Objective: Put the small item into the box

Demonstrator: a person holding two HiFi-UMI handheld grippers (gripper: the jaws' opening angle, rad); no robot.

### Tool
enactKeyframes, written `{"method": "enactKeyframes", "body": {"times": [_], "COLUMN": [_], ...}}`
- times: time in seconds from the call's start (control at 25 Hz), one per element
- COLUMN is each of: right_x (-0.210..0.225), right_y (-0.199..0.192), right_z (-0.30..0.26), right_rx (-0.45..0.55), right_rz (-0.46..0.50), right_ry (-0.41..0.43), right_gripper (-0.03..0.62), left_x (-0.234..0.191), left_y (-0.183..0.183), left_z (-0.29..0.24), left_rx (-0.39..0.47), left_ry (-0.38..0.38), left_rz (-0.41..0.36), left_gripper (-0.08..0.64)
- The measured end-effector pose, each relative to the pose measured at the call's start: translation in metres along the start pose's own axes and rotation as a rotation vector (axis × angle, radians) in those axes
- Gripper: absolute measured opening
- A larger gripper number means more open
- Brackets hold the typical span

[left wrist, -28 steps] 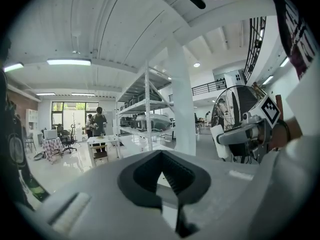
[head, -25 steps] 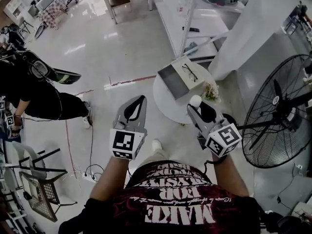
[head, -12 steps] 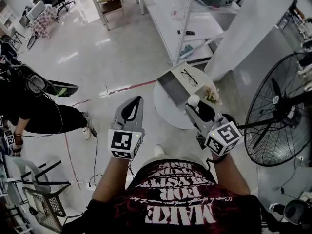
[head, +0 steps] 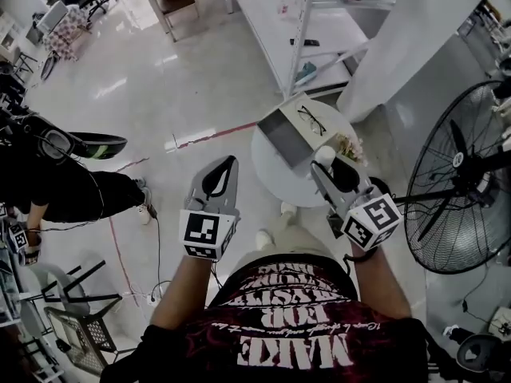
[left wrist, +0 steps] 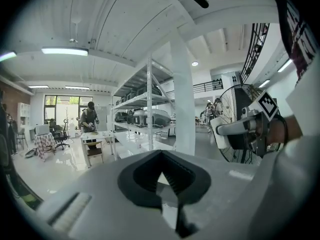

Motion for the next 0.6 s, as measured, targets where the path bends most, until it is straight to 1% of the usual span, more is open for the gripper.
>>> {"method": "enactKeyframes", "body": {"times": [0.24, 0.6], "right_x": [0.024, 0.063], "right_y": [-0.004, -0.008], "right_z": [-0.021, -0.053], "right_rx": [-0.001, -0.020], "right_rz": [-0.006, -0.005], "right_ry": [0.008, 0.025], "right_gripper": [0.167, 0.167], "left_x": [-0.009, -0.020], "left_y": [0.005, 0.008], "left_z": [-0.021, -0.068], "left_rx": [0.001, -0.027], "left_ry": [0.012, 0.012], "left_rz": [-0.003, -0.003], "left_gripper": [0.002, 0.002]}}
Point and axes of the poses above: the fingertips, and each gripper's own axes: z backward along the fingers, x to its right, y out of its top, the point moved 6 cm from there along z, backward along the fingers, and after that the axes turned 15 degrees about z, right-handed, at the moved point
